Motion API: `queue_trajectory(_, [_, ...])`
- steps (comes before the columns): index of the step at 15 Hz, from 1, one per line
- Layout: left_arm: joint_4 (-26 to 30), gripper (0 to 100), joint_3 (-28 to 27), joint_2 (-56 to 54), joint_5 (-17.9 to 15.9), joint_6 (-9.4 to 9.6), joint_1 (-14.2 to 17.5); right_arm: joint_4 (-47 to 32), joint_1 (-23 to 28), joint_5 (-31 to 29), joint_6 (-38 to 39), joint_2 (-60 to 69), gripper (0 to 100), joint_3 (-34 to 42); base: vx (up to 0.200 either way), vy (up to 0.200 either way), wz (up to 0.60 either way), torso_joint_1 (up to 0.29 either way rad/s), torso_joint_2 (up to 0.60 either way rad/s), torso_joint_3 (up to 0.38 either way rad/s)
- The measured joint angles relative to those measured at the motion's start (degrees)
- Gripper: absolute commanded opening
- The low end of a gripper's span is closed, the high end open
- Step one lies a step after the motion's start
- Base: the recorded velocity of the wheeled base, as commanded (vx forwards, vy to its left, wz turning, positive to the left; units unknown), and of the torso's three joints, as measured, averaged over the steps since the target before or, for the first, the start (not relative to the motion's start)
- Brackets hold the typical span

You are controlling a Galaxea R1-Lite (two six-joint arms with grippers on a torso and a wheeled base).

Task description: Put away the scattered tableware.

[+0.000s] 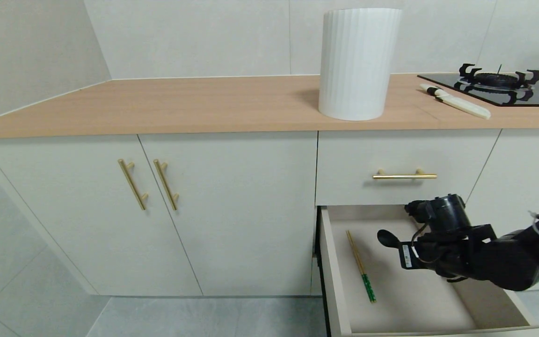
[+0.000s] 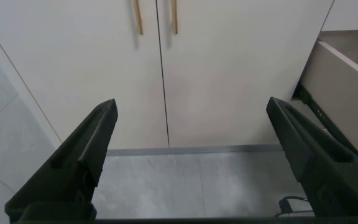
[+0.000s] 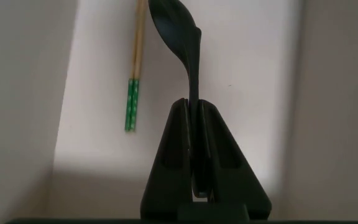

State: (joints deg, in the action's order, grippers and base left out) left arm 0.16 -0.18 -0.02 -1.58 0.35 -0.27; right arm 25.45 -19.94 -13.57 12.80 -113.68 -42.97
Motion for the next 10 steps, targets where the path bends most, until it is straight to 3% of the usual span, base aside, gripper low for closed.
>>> queue_trajectory(4, [0.0,100,0.0,0.0,0.0,0.0,0.0,6.2,-0.8,-3.3,2.8,-9.2,0,-3.1,0.0,0.0,0.0,0.0,0.0,0.0])
queue_trajectory(10, [0.0,100,0.0,0.0,0.0,-0.02,0.0,8.2,-0.8,-5.7,2.6,-17.0,0,-4.1,0.0,0.0,0.0,0.0,0.0,0.0])
